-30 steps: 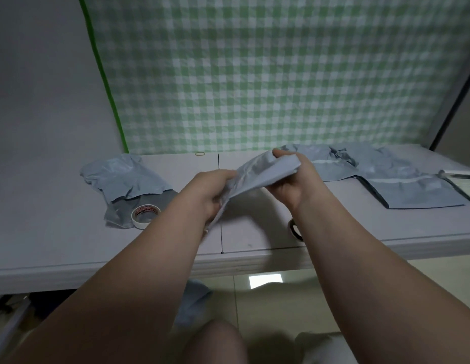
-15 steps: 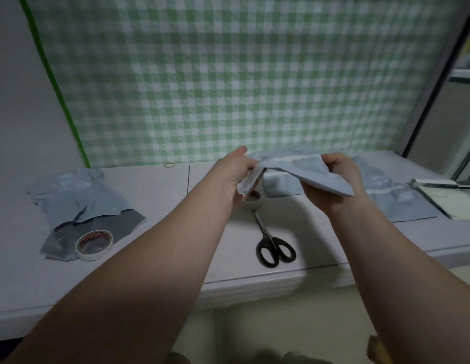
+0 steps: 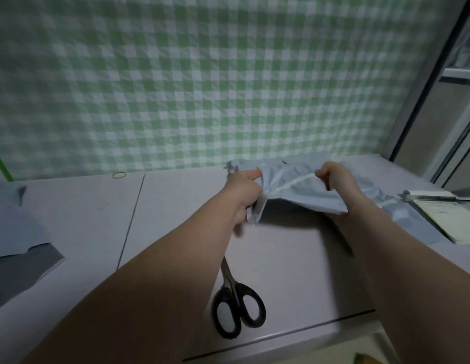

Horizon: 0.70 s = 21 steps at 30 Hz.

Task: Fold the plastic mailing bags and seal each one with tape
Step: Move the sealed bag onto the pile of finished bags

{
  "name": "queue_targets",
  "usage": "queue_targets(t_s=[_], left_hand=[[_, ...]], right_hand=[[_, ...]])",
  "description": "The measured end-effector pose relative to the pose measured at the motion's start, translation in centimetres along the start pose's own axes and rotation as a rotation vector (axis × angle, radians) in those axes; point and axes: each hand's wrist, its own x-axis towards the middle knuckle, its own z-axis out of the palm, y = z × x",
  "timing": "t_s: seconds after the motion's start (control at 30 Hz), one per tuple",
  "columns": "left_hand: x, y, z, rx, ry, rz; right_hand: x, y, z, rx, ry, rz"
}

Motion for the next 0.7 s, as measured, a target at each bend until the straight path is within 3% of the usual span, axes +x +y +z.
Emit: queue_targets(t_s=[0.07, 0.23, 0.33, 0.4, 0.47, 0.57, 0.63, 0.7], left_hand=[[0.7, -0.9, 0.2, 0.113, -0.033, -0.02], [0.9, -1.5, 0.3, 0.359, -0.004, -0.001], [0.4, -0.7, 0.5, 0.471, 0.015, -0.017], [-0.1, 0.0, 0.7, 0.668, 0.075, -0.023], [-0.4, 0.5, 0.9, 0.883, 0.177, -0.004], [-1.1, 0.0, 1.0, 1.052, 0.303, 0.112], [-0.9, -1.0, 1.2, 1.184, 0.192, 0.183], [-0.4, -2.1, 1.5, 1.281, 0.07, 0.144]], right_hand=[[1.5, 0.1, -0.5, -0.332, -0.001, -0.071], [2.1, 0.5, -0.4, -0.718, 0.072, -0.262], [1.8, -0.2, -0.3, -1.252, 0.177, -0.351], [1.3, -0.2, 0.0, -1.462, 0.21, -0.342], [0.8, 0.2, 0.6, -1.553, 0.263, -0.33], [0.5, 1.3, 2.4, -1.505, 0.269, -0.509], [0.9, 2.8, 3.8, -1.434, 0.154, -0.642], [1.1, 4.5, 4.5, -1.466, 0.02, -0.607]])
